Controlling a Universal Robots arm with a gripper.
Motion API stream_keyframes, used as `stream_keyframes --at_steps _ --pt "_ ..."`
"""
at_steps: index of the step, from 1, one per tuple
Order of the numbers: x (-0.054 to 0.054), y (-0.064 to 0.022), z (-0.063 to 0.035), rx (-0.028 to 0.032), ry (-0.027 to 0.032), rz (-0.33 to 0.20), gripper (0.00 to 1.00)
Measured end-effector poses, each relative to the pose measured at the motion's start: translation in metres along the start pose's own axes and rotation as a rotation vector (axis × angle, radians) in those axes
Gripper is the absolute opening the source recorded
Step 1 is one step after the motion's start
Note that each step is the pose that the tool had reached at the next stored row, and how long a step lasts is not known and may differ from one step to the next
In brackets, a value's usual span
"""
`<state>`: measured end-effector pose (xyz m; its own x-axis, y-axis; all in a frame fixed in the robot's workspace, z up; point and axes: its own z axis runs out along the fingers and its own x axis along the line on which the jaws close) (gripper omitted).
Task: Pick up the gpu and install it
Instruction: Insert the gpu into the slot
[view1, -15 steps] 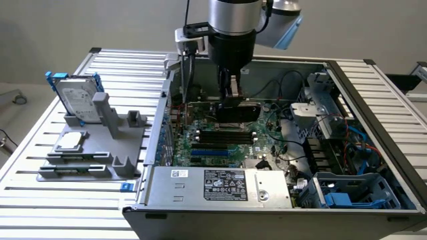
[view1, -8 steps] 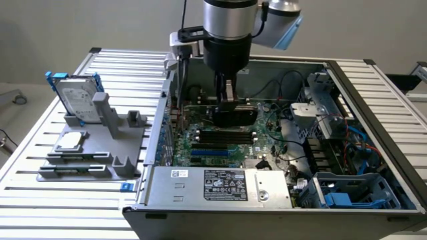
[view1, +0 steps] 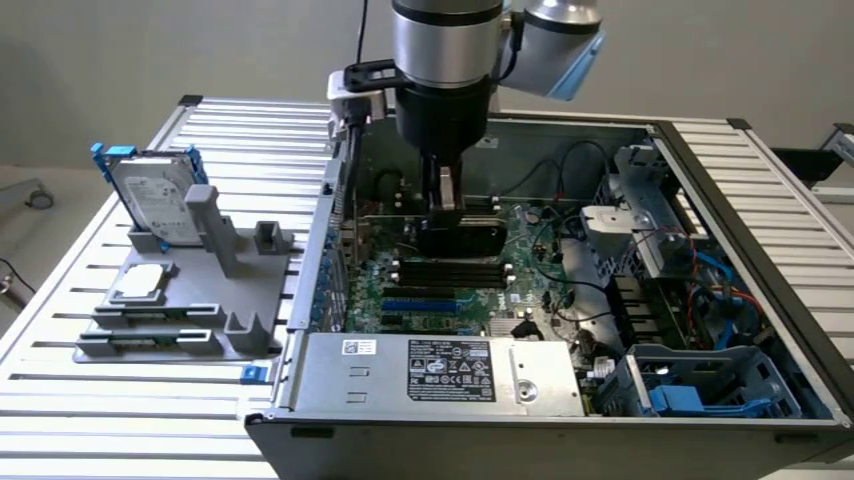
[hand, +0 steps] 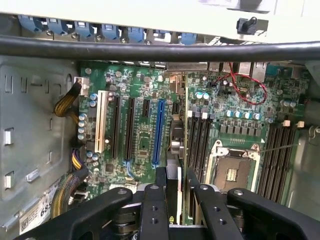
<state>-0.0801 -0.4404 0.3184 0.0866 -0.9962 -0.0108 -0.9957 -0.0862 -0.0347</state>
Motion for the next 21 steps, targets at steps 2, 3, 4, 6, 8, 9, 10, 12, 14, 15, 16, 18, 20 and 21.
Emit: stream_keyframes --at_steps 2,3,4,6,8,9,10,12,14,15,16,18,20,21 --pt "0.000 0.0006 0.0016 0.0000 0.0005 0.011 0.26" --pt "0.001 0.0012 0.0024 0.0001 0.0007 0.016 0.26" --pt "0.001 0.0018 0.0031 0.0000 0.0010 0.019 0.26" --pt "0.003 0.0033 0.0046 0.0002 0.0008 0.023 0.26" --pt "0.005 0.0043 0.0053 0.0002 0.0008 0.024 0.26" --pt "0.005 0.0045 0.0056 0.0002 0.0009 0.024 0.26" --pt "0.006 0.0046 0.0060 0.0002 0.0009 0.024 0.26" --pt "0.007 0.0047 0.0067 0.0003 0.0009 0.025 0.26" --pt "0.008 0.0052 0.0074 0.0002 0.0009 0.026 0.26" --pt "0.008 0.0057 0.0076 0.0002 0.0011 0.026 0.26" --pt "0.009 0.0063 0.0079 0.0002 0.0011 0.028 0.26" --pt "0.010 0.0069 0.0089 0.0003 0.0012 0.034 0.26" --pt "0.011 0.0073 0.0099 0.0004 0.0017 0.044 0.26" --pt "0.012 0.0074 0.0103 0.0005 0.0019 0.049 0.26"
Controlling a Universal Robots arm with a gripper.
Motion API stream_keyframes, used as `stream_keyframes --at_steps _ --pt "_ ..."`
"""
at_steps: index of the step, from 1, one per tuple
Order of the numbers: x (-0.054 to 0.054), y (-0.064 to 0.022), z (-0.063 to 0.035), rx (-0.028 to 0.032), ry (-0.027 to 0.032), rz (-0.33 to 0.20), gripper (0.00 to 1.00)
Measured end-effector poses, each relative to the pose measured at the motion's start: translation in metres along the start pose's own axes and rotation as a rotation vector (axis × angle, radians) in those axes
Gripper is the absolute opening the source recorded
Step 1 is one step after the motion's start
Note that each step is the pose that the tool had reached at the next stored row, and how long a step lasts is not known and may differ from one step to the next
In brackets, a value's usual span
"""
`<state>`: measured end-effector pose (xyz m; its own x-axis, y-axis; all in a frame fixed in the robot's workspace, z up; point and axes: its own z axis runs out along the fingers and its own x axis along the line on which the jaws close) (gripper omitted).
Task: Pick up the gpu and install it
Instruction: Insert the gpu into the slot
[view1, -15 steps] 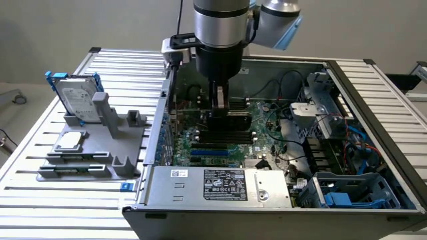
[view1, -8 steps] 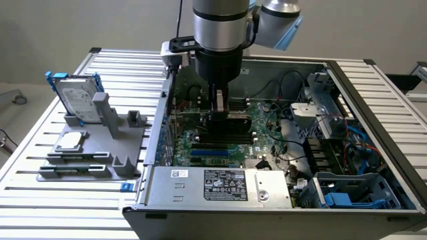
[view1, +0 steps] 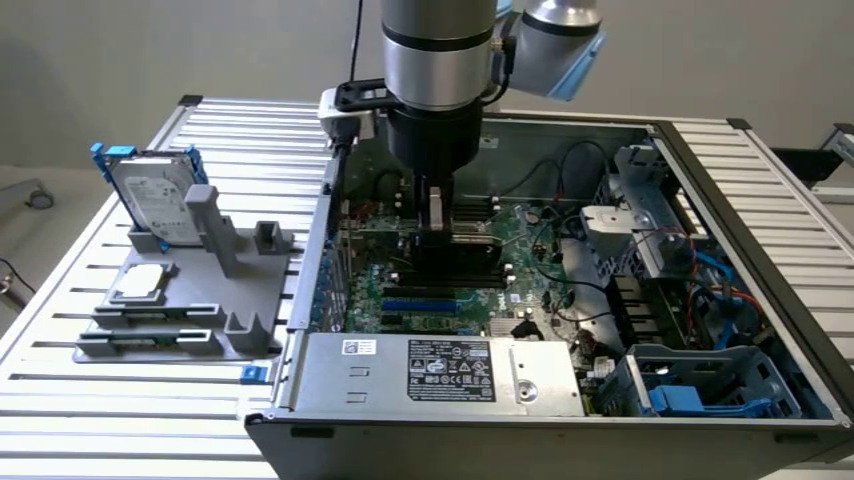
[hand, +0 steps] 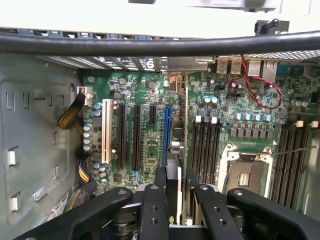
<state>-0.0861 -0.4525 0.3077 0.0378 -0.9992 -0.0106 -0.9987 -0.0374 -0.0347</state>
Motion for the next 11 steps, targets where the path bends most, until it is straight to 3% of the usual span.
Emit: stream_keyframes --at_steps 11 --pt "0.0070 0.0008 0.0044 0.0004 0.0018 0.039 0.26"
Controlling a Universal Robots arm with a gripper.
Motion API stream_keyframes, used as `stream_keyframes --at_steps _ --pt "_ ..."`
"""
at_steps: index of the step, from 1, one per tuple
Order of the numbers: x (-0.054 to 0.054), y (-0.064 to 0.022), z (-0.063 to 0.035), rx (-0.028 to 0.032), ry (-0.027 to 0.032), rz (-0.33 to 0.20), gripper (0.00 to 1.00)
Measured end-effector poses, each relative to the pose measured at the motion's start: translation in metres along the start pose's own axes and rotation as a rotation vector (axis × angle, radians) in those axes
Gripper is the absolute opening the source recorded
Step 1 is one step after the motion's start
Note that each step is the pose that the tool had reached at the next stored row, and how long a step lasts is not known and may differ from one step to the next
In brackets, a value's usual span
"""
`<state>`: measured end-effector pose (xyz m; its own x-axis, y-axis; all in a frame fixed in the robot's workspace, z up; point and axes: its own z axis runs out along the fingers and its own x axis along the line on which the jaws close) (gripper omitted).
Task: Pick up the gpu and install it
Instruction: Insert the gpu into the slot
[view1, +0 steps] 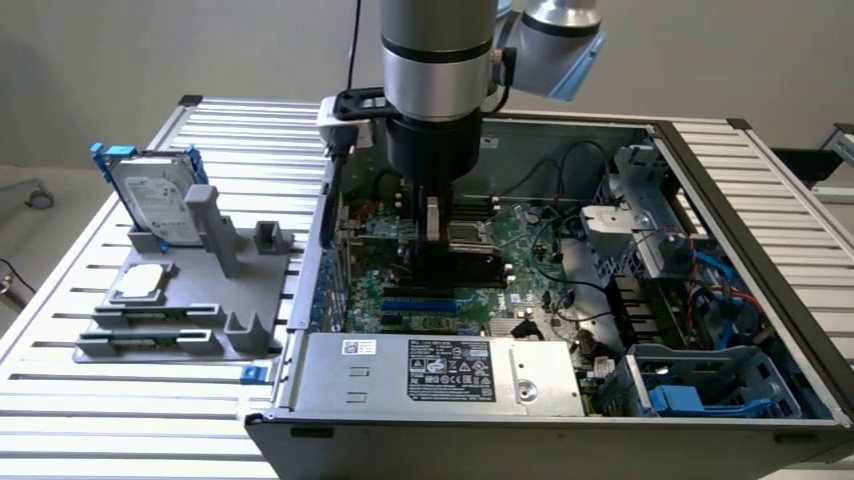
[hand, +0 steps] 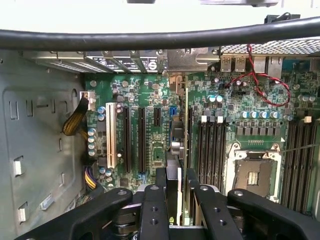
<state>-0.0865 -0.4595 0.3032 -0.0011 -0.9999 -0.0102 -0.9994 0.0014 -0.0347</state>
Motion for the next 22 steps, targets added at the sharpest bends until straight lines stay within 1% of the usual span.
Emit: stream_keyframes --at_steps 8,22 --pt "0.000 0.0049 0.0063 0.0001 0.0004 0.011 0.26" --pt "0.003 0.0062 0.0141 0.0002 0.0009 0.020 0.26"
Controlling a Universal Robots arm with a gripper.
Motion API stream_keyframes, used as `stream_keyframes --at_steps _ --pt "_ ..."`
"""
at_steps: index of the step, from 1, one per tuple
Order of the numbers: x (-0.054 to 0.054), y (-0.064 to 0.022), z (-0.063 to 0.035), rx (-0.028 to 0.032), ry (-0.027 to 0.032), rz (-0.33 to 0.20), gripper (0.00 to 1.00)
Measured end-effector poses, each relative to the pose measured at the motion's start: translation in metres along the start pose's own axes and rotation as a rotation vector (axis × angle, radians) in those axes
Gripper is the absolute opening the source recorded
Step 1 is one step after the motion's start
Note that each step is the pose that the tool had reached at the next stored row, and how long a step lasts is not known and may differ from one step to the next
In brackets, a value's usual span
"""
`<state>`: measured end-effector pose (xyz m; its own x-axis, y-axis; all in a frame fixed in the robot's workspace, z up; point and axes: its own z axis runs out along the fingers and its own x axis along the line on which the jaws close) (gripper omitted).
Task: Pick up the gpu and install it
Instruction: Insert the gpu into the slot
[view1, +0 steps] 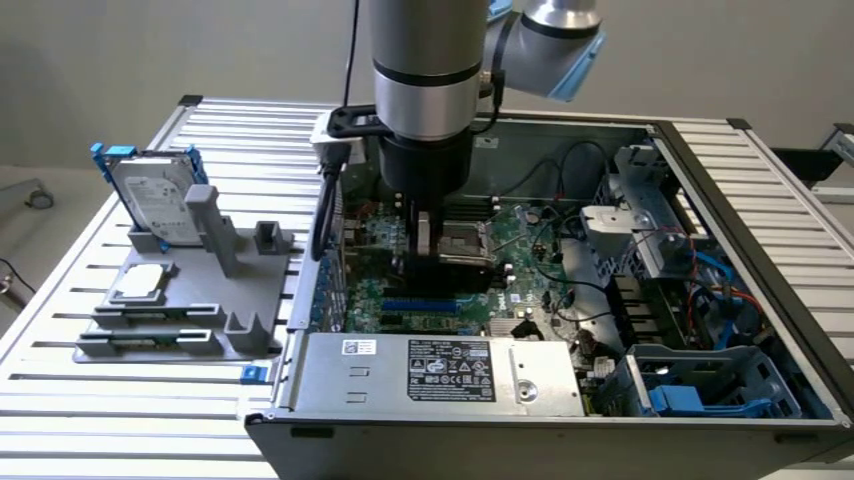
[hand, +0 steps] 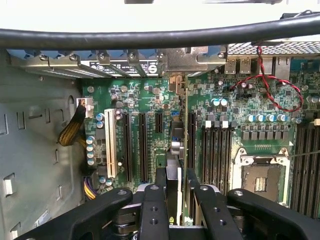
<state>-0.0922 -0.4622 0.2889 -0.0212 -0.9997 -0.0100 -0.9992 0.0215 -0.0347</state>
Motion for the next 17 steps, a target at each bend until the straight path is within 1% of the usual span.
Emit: stream_keyframes --at_steps 12,17 --pt "0.001 0.0004 0.0119 -0.0002 0.0001 0.000 0.26" --pt "0.001 0.0019 0.0169 -0.0001 0.0001 0.000 0.26"
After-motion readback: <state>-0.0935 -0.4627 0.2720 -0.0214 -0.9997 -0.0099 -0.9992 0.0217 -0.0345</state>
